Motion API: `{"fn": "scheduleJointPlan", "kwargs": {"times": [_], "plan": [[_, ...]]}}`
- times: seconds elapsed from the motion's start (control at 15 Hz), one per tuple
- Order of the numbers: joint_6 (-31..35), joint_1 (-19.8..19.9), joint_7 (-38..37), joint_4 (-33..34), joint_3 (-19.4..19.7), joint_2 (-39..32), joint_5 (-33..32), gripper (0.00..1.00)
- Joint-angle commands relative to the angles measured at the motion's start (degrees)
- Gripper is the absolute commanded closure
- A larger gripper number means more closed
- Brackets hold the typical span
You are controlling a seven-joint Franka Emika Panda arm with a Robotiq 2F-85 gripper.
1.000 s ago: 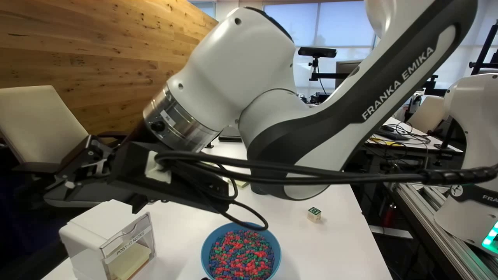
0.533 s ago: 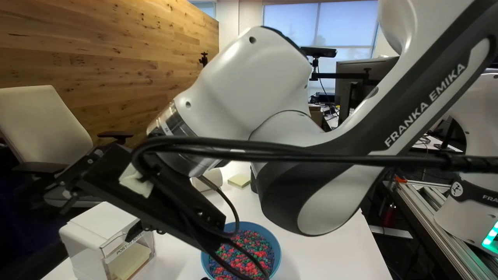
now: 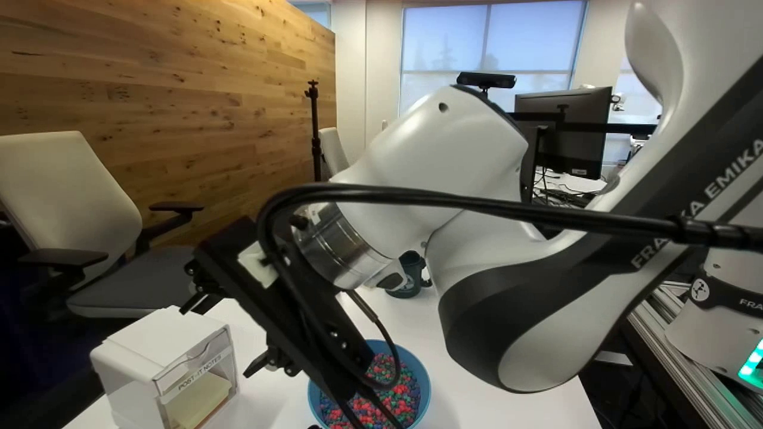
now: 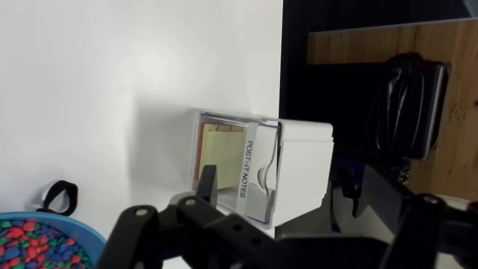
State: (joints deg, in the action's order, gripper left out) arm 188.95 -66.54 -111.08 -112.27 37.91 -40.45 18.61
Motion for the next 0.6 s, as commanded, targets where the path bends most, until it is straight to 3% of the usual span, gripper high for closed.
{"fn": "scheduleJointPlan", "kwargs": {"times": [0.0, 0.27, 0.53], "plan": [[2.74, -4.44, -4.32, -4.46, 2.59, 0.06, 4.55, 0.00], [3.26, -6.70, -6.81, -6.81, 3.57, -0.22, 6.35, 0.00], [-2.78, -6.97, -9.30, -8.32, 3.68, 1.00, 7.17, 0.00]]}}
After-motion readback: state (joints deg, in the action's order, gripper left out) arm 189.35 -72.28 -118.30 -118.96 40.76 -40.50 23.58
